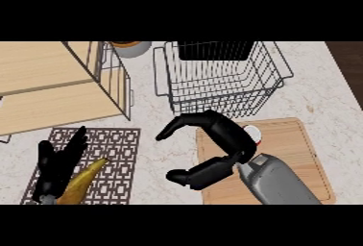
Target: Pick the can from the cutting board and place it in the basket
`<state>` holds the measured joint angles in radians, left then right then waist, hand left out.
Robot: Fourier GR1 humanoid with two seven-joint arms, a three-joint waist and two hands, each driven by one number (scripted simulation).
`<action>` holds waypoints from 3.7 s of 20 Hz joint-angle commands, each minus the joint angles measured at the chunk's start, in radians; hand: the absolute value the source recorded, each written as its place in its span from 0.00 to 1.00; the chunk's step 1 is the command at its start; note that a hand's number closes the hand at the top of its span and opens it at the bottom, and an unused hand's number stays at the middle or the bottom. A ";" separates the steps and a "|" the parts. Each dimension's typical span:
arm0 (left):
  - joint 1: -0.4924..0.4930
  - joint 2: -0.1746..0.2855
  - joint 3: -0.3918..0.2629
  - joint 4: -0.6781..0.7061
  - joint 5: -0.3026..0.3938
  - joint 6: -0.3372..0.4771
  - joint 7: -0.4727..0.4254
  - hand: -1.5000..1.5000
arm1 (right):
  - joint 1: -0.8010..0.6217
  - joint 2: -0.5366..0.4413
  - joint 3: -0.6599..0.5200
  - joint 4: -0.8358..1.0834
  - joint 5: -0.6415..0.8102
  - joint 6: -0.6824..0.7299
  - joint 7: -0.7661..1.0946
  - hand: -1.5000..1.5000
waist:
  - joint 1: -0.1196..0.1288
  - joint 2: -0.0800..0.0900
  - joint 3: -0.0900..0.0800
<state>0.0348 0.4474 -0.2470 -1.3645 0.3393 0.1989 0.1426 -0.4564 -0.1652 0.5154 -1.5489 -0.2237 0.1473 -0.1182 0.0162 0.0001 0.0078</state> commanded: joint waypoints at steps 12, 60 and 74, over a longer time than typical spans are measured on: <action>0.090 -0.024 -0.002 -0.006 0.001 0.016 0.038 0.50 | -0.328 -0.518 -0.118 -0.193 0.347 0.162 0.425 0.00 | -0.046 -0.014 -0.012; 0.068 -0.126 0.083 0.018 -0.127 -0.058 0.066 0.50 | -0.048 -0.452 -0.139 -0.139 0.681 0.581 0.263 0.00 | -0.016 0.000 -0.008; 0.100 -0.083 0.169 -0.050 -0.102 -0.130 0.131 0.50 | 0.027 -0.367 -0.137 -0.032 0.866 0.468 0.126 0.00 | -0.013 -0.001 -0.008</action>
<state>0.1114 0.3356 -0.1243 -1.4363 0.2026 0.1061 0.2418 -0.4852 -0.5406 0.3870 -1.5793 0.6223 0.6297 0.0297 0.0054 -0.0141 0.0095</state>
